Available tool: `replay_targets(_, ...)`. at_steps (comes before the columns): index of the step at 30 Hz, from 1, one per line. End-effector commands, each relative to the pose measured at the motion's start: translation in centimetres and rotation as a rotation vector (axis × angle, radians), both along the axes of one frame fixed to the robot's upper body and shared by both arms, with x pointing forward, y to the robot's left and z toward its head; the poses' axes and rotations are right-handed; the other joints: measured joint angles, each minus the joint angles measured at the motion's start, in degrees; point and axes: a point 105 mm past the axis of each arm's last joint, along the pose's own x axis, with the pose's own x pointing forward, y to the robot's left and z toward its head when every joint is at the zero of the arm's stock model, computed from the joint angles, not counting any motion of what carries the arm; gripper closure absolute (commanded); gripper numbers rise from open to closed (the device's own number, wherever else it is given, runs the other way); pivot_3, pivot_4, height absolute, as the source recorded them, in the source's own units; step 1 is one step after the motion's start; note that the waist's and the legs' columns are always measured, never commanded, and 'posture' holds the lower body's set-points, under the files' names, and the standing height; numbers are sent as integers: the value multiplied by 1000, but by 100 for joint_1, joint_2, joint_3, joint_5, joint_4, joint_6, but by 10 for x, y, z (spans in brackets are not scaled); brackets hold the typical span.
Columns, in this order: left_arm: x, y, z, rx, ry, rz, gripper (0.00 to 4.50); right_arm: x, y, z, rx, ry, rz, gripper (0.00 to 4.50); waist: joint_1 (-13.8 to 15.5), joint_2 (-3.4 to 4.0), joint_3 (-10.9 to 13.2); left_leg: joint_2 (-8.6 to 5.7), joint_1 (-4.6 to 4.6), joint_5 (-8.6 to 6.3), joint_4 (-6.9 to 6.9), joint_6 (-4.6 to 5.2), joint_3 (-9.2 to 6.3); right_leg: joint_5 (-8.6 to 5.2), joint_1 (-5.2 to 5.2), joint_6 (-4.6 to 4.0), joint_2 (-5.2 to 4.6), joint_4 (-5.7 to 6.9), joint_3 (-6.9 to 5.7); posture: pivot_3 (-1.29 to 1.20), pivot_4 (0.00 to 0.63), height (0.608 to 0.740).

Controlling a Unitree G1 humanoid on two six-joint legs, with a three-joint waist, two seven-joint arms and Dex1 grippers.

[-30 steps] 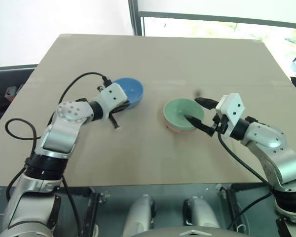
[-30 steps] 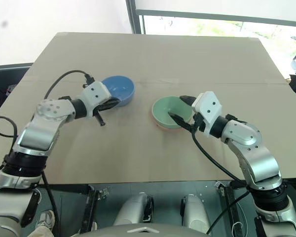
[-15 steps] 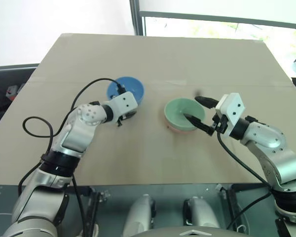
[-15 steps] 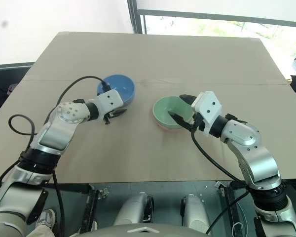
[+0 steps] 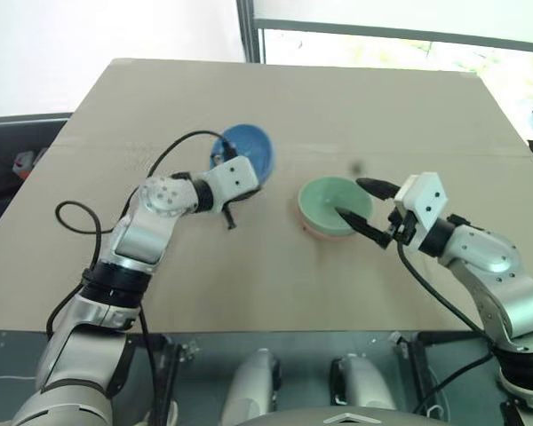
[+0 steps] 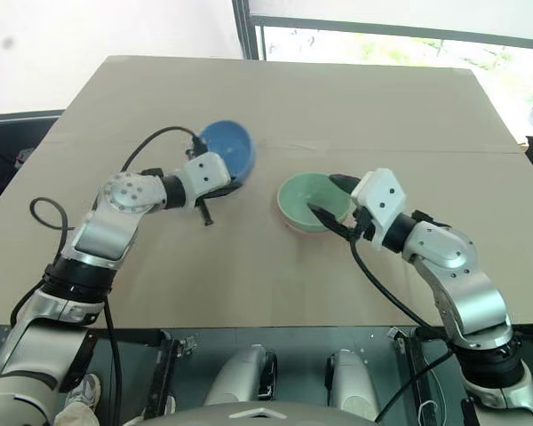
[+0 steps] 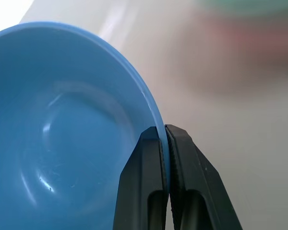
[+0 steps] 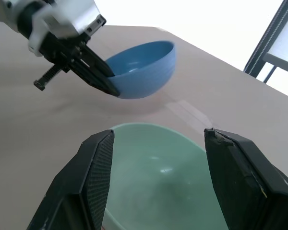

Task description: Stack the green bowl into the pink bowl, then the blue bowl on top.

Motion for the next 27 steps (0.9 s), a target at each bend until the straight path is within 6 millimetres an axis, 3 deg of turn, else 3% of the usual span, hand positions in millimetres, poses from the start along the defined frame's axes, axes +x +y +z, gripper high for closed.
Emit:
replay_targets(1, -34, -42, 58, -135, -123, -251, 4459, -9, -33, 19, 16, -82, -102, 1353, 38, -1, 1, -3, -4, 0, 3, 0, -5, 0, 0, 0, -3, 0, -3, 0, 150, 740)
replay_targets(5, -43, -62, 56, -173, -6, -371, 4459, -17, -59, 20, -15, -87, -200, 1353, -13, 6, -2, -12, 16, -2, 9, 4, 4, 0, 14, 1, 0, -2, 3, 0, 150, 740)
replay_targets(8, -45, -72, 41, -122, 45, -460, 4459, -24, -69, 20, -42, -93, -244, 1353, -30, 7, -3, -11, 26, 0, 10, 0, 3, -1, 15, 1, 9, 0, 4, 0, 150, 740)
replay_targets(12, -41, -83, 22, -104, 204, -509, 3097, -34, -69, 20, -44, -101, -265, 1353, -20, 6, -3, -6, 29, 2, 12, -2, 4, -1, 16, 0, 19, 3, 10, 0, 150, 740)
replay_targets(14, -38, -86, 23, -120, 188, -514, 2081, -39, -66, 19, -39, -99, -265, 1353, -23, 6, -2, -7, 25, 1, 13, 0, 5, -1, 14, 0, 18, -2, 15, 0, 150, 740)
replay_targets(16, -37, -86, 25, -143, 181, -514, 1492, -45, -64, 17, -37, -91, -260, 1353, -13, 5, -2, -9, 22, -1, 13, 2, 5, -1, 13, 0, 16, -2, 16, 0, 150, 740)
replay_targets(24, -27, -51, 40, -290, 125, -385, 1492, -71, -60, 7, 19, 79, -127, 1353, -19, 5, -2, 7, 20, -3, 19, 6, 4, -1, 14, 1, 9, -2, 15, 0, 150, 740)
replay_targets(27, -25, -34, 38, -289, 134, -329, 1340, -77, -65, 11, 21, 116, -97, 511, -18, 5, -2, 10, 26, -4, 25, 7, 0, -1, 21, 0, 10, 0, 14, 0, 150, 740)
